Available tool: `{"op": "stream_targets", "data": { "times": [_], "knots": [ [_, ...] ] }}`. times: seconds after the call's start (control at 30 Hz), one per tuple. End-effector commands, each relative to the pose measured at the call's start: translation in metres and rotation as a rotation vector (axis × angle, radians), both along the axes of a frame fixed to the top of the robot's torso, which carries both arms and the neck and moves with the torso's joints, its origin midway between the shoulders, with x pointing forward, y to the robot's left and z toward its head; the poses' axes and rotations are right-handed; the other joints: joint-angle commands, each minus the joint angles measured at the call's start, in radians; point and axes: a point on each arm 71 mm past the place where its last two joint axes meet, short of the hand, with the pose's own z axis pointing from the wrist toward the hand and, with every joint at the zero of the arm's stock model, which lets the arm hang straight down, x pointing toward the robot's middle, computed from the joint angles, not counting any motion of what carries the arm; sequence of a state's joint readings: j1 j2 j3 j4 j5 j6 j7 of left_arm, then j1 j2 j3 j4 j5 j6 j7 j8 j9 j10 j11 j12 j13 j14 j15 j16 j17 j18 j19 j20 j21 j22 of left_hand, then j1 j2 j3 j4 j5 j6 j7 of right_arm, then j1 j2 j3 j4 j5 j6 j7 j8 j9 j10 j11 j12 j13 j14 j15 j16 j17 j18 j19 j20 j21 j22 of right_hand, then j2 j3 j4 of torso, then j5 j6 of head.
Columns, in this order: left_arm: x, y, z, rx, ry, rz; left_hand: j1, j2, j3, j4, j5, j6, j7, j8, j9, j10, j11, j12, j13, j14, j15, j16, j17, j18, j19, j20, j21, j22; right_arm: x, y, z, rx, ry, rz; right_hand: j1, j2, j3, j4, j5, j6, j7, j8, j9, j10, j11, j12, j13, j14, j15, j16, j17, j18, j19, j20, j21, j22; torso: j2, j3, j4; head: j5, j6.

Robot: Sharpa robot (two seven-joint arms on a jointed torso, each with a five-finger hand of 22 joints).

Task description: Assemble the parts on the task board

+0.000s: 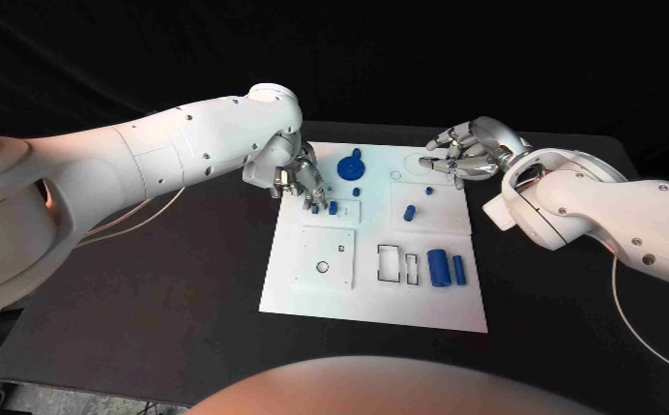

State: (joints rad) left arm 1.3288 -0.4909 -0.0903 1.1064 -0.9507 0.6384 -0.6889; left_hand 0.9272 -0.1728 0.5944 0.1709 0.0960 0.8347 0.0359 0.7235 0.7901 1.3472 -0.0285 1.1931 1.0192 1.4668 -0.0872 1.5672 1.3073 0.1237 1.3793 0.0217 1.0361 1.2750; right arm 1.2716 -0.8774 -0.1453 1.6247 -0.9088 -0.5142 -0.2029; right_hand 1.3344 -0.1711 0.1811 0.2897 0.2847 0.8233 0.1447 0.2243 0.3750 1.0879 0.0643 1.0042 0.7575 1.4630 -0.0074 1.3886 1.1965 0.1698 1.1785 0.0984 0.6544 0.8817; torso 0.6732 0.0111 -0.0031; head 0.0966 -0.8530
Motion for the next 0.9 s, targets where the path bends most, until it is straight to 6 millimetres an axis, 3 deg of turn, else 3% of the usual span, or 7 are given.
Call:
{"op": "stream_targets", "data": {
  "times": [0.03, 0.47, 0.6, 0.73, 0.87, 0.9],
  "knots": [
    [-0.004, 0.004, -0.008, 0.033, 0.018, -0.001, -0.01, 0.003, -0.007, 0.004, -0.005, 0.003, 0.005, -0.007, -0.001, -0.005, -0.001, 0.003, 0.0, 0.104, 0.004, 0.004, 0.263, -0.015, 0.003, 0.006, -0.005, 0.001, 0.0, 0.001, 0.0, -0.007, -0.004, 0.013, -0.012, 0.0, 0.007, 0.001, 0.007, -0.007, 0.003, 0.005, -0.001, -0.008, 0.0, 0.001, -0.001, -0.004, -0.001, -0.007, -0.001, 0.012, -0.006, -0.001, -0.004, -0.001, 0.0, 0.0001, -0.0002, 0.0, 0.0],
    [-0.004, 0.008, -0.005, 0.0, -0.03, 0.037, -0.011, 0.007, -0.011, 0.012, -0.004, 0.003, 0.005, -0.008, 0.0, -0.006, -0.001, 0.002, -0.001, 0.104, 0.004, 0.004, 0.263, -0.014, 0.002, 0.006, -0.011, -0.001, 0.0, 0.0, 0.0, -0.007, -0.003, 0.012, -0.012, 0.0, 0.007, 0.001, 0.007, -0.007, 0.003, 0.005, -0.001, -0.008, 0.0, 0.001, -0.001, -0.004, -0.001, -0.007, -0.001, 0.012, -0.006, -0.001, -0.004, -0.001, 0.0, -0.0005, 0.0002, -0.001, 0.001],
    [-0.005, 0.013, -0.001, -0.039, -0.073, 0.074, 0.007, 0.009, -0.014, 0.011, 0.027, -0.001, 0.004, -0.01, 0.004, -0.008, -0.002, 0.002, -0.002, 0.104, 0.003, 0.004, 0.263, -0.013, 0.002, 0.006, -0.014, -0.001, 0.0, 0.0, 0.0, -0.007, -0.003, 0.012, -0.012, 0.0, 0.007, 0.001, 0.007, -0.007, 0.003, 0.005, -0.001, -0.008, 0.0, 0.001, -0.001, -0.004, -0.001, -0.007, -0.001, 0.012, -0.006, -0.001, -0.004, -0.001, -0.001, -0.0004, 0.0006, -0.003, 0.002],
    [-0.005, 0.018, 0.003, -0.101, -0.117, 0.125, 0.032, 0.007, -0.014, 0.011, 0.089, -0.001, 0.002, -0.011, 0.009, -0.006, -0.004, 0.006, 0.003, 0.104, 0.001, 0.004, 0.263, -0.013, 0.004, 0.004, -0.015, 0.001, 0.0, 0.0, -0.001, -0.007, -0.002, 0.01, -0.012, 0.0, 0.007, 0.001, 0.007, -0.007, 0.003, 0.005, -0.001, -0.008, 0.0, 0.001, -0.001, -0.004, -0.001, -0.007, -0.001, 0.012, -0.006, -0.001, -0.004, -0.001, -0.001, -0.0004, 0.0018, -0.004, 0.003],
    [-0.006, 0.024, 0.009, -0.168, -0.18, 0.183, 0.022, -0.009, -0.034, 0.026, 0.091, -0.002, 0.005, -0.011, 0.012, -0.007, -0.004, 0.007, 0.003, 0.104, 0.001, 0.004, 0.263, -0.014, 0.006, 0.004, -0.014, 0.003, 0.0, -0.001, -0.001, -0.007, -0.003, 0.008, -0.012, 0.0, 0.007, 0.001, 0.007, -0.007, 0.003, 0.005, -0.001, -0.008, 0.0, 0.001, -0.001, -0.004, -0.001, -0.007, -0.001, 0.012, -0.006, -0.001, -0.004, -0.001, -0.002, -0.0004, -0.0001, -0.001, 0.007],
    [-0.006, 0.025, 0.01, -0.186, -0.199, 0.198, 0.018, -0.018, -0.047, 0.035, 0.106, -0.017, 0.008, -0.021, 0.009, -0.011, -0.002, 0.002, -0.004, 0.104, 0.002, 0.004, 0.263, -0.014, 0.006, 0.004, -0.015, 0.004, 0.0, -0.001, -0.001, -0.007, -0.002, 0.008, -0.012, 0.0, 0.007, 0.001, 0.007, -0.007, 0.003, 0.005, -0.001, -0.008, 0.0, 0.001, -0.001, -0.004, -0.001, -0.007, -0.001, 0.012, -0.006, -0.001, -0.004, -0.001, -0.002, -0.0004, -0.0002, -0.001, 0.007]
  ]
}}
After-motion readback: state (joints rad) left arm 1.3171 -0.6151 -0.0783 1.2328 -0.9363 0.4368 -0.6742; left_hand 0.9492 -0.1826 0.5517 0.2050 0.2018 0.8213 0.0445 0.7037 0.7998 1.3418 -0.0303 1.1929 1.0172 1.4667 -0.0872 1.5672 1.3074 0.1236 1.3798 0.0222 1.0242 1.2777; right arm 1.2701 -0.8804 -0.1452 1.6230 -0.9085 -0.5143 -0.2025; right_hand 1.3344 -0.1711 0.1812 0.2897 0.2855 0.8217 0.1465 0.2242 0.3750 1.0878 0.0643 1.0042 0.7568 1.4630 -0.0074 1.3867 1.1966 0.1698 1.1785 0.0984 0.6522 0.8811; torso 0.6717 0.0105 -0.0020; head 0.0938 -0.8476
